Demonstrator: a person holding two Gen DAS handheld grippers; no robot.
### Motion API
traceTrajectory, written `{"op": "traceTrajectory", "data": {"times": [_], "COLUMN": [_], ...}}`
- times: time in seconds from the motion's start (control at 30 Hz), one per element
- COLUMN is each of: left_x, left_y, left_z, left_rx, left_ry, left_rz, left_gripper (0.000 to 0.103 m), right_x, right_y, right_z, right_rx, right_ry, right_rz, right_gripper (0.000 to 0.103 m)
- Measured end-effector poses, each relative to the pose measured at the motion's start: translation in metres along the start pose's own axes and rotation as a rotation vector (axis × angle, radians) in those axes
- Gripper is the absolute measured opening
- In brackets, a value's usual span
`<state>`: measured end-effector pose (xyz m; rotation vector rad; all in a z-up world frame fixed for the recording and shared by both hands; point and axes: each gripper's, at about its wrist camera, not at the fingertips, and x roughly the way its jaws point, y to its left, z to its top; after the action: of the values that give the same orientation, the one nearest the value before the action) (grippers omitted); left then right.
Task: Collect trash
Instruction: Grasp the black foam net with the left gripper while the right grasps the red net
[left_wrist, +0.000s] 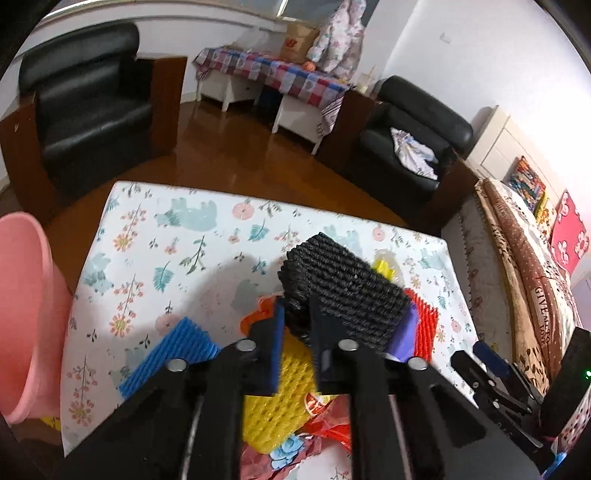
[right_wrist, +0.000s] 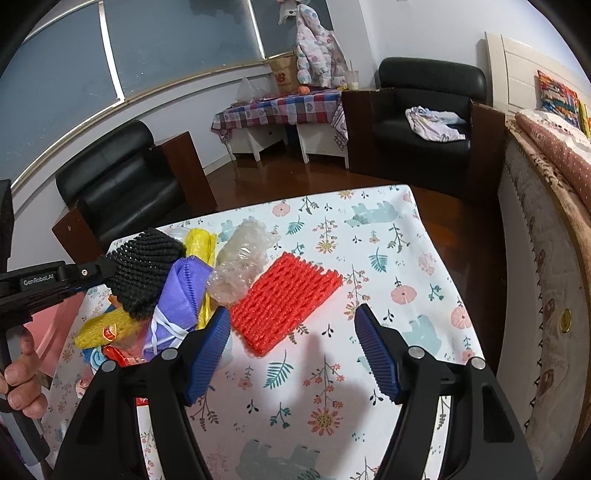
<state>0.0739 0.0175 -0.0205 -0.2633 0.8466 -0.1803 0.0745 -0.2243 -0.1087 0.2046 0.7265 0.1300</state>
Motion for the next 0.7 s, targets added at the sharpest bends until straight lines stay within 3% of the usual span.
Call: {"op": "traceTrajectory", "data": {"times": [0.27,0.57,0.7], "left_x": [-0.035,-0.073,-0.081], "left_y": [-0.015,-0.006,0.002], "left_z": [0.006,0.005,0.001], "left_rx": [0.067,0.050,0.037], "left_ry": [-0.131,-0.193,-0.193], "left_rz": [-0.063,-0.067,-0.040], "left_gripper": [0.009,0.009,0.009], "right_x": [0.013,0.043,0.052], "right_y": [-0.005,0.001,0.006], "right_z": [-0.003,0.002,-0.005], "right_rx": [0.040,0.059,0.054], "right_ry": [0.044,0.128,0.161], "right_rz": [0.004,-0.006,-0.021], "right_gripper": [0.068,0.056,0.042]}}
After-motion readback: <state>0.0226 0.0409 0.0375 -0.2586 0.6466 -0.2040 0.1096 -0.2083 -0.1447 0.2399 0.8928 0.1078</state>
